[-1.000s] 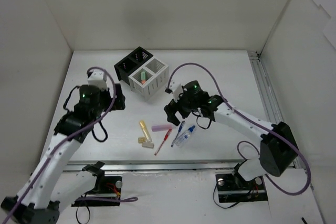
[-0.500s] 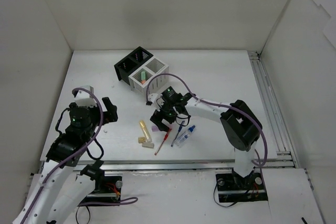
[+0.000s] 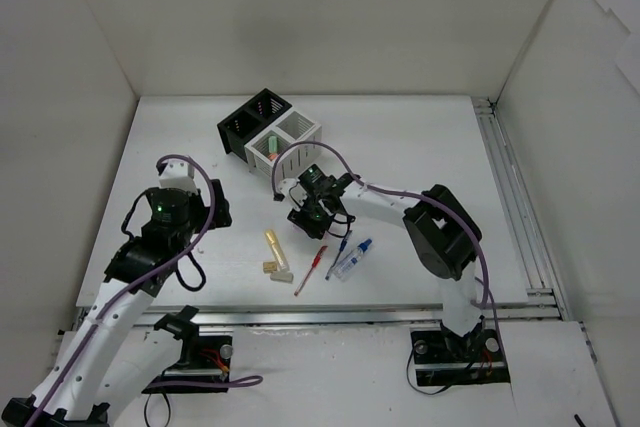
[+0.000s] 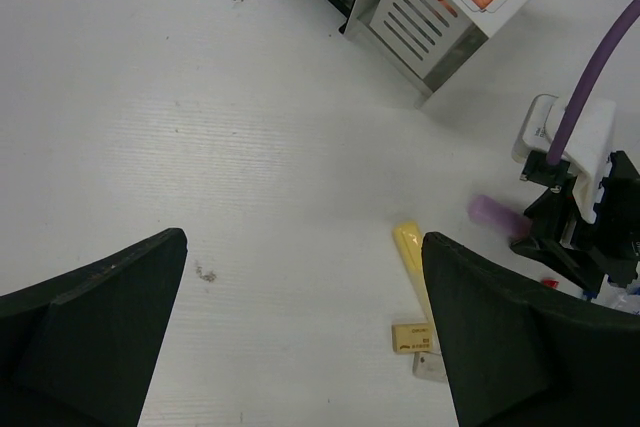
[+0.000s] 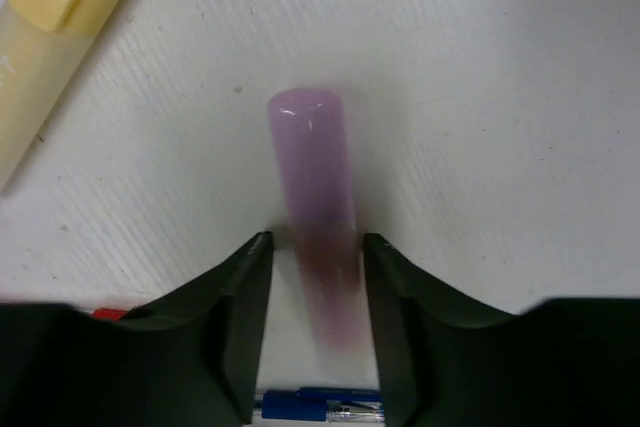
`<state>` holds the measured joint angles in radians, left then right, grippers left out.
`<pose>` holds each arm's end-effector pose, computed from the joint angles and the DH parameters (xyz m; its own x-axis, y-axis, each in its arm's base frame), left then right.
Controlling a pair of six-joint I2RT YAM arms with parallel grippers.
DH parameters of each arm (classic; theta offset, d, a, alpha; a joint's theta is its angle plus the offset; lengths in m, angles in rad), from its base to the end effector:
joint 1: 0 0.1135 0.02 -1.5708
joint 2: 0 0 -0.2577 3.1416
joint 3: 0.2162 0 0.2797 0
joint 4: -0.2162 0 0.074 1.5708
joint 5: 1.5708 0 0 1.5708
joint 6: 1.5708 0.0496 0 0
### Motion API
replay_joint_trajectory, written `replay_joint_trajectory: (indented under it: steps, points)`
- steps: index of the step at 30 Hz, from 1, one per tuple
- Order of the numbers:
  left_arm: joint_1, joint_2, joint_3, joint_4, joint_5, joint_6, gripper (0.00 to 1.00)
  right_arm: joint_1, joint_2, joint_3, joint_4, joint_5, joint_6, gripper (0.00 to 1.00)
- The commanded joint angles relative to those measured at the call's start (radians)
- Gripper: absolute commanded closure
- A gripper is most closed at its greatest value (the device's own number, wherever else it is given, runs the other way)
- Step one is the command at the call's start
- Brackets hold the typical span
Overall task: Sort the stationery into containers
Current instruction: Pick up the pen from the center of the board.
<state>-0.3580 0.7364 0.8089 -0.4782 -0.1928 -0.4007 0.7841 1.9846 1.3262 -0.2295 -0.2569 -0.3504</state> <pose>0.1999 -0.0647 0.3178 -0.4102 -0.2553 -0.8755 0.0207 0.9572 -0.2888 0.3121 0.3291 0.1351 -0.2425 -0.7107 -0.6604 -0.9367 0.3488 -0.0315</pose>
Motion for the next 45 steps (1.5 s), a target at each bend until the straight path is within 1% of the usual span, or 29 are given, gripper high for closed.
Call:
replay_joint_trajectory:
  steps: [1, 2, 4, 5, 7, 8, 12, 13, 14, 15, 16, 17, 18, 19, 21, 22, 23, 25, 26, 31, 39, 41, 43, 44, 45]
  points:
    - [0.005, 0.012, 0.07, 0.066, -0.02, 0.02, 0.0, -0.023, 0.016, 0.044, -0.037, 0.024, -0.013, 0.66]
    - [0.005, 0.015, 0.079, 0.063, -0.023, 0.02, 0.0, -0.029, 0.014, 0.047, -0.037, 0.018, -0.021, 0.76]
    - [0.005, 0.015, 0.082, 0.062, -0.025, 0.022, 0.0, -0.045, 0.004, 0.048, -0.037, 0.007, -0.03, 0.83]
    - [0.005, 0.017, 0.085, 0.066, -0.023, 0.023, 0.0, -0.049, 0.0, 0.048, -0.036, 0.004, -0.032, 0.9]
    - [0.005, 0.018, 0.084, 0.078, -0.004, 0.026, 0.0, -0.058, -0.022, 0.041, -0.036, -0.005, -0.048, 0.94]
    - [0.005, 0.027, 0.082, 0.093, 0.007, 0.028, 0.0, -0.057, -0.03, 0.039, -0.034, -0.01, -0.053, 1.0]
    - [0.005, 0.073, 0.091, 0.142, 0.075, 0.033, 0.0, -0.057, -0.111, 0.01, 0.013, 0.004, -0.07, 1.0]
    - [0.005, 0.086, 0.095, 0.154, 0.129, 0.033, 0.0, -0.057, -0.171, -0.025, 0.041, -0.001, -0.071, 1.0]
    - [0.005, 0.11, 0.101, 0.189, 0.16, 0.031, 0.0, -0.059, -0.203, -0.053, 0.108, -0.01, -0.068, 1.0]
    - [0.005, 0.126, 0.102, 0.21, 0.235, 0.031, 0.0, -0.057, -0.239, -0.108, 0.148, -0.037, -0.064, 1.0]
    - [0.005, 0.147, 0.105, 0.231, 0.269, 0.033, 0.0, -0.057, -0.307, -0.134, 0.224, -0.059, -0.047, 1.0]
    - [0.005, 0.158, 0.104, 0.281, 0.309, 0.028, 0.0, -0.057, -0.341, -0.165, 0.289, -0.08, -0.03, 1.0]
    - [0.005, 0.169, 0.104, 0.314, 0.39, 0.03, 0.0, -0.057, -0.413, -0.223, 0.332, -0.126, 0.005, 1.0]
    - [0.005, 0.194, 0.099, 0.369, 0.426, 0.017, 0.0, -0.055, -0.443, -0.254, 0.429, -0.155, 0.031, 1.0]
    - [0.005, 0.233, 0.101, 0.418, 0.516, 0.0, 0.0, -0.06, -0.522, -0.33, 0.528, -0.22, 0.109, 1.0]
    - [-0.004, 0.245, 0.099, 0.467, 0.53, -0.015, 0.0, -0.059, -0.544, -0.353, 0.615, -0.225, 0.146, 1.0]
    - [-0.004, 0.259, 0.098, 0.502, 0.571, -0.038, 0.0, -0.059, -0.559, -0.376, 0.665, -0.238, 0.174, 1.0]
    - [-0.004, 0.303, 0.102, 0.561, 0.605, -0.062, 0.0, -0.057, -0.596, -0.409, 0.728, -0.22, 0.229, 1.0]
    - [-0.016, 0.314, 0.104, 0.578, 0.64, -0.073, 0.0, -0.051, -0.601, -0.409, 0.731, -0.217, 0.238, 1.0]
    - [-0.048, 0.366, 0.111, 0.659, 0.651, -0.102, 0.0, -0.026, -0.599, -0.381, 0.719, -0.165, 0.271, 1.0]
    - [-0.095, 0.403, 0.105, 0.705, 0.63, -0.109, 0.0, -0.017, -0.575, -0.355, 0.752, -0.102, 0.347, 1.0]
    - [-0.095, 0.409, 0.108, 0.708, 0.621, -0.104, 0.0, -0.017, -0.578, -0.358, 0.774, -0.113, 0.381, 1.0]
    - [-0.104, 0.428, 0.111, 0.717, 0.622, -0.102, 0.1, -0.016, -0.581, -0.366, 0.803, -0.127, 0.392, 1.0]
    - [-0.104, 0.434, 0.111, 0.721, 0.633, -0.104, 0.27, -0.016, -0.581, -0.364, 0.806, -0.122, 0.395, 1.0]
    - [-0.104, 0.443, 0.116, 0.725, 0.642, -0.104, 0.35, -0.016, -0.58, -0.366, 0.817, -0.114, 0.402, 1.0]
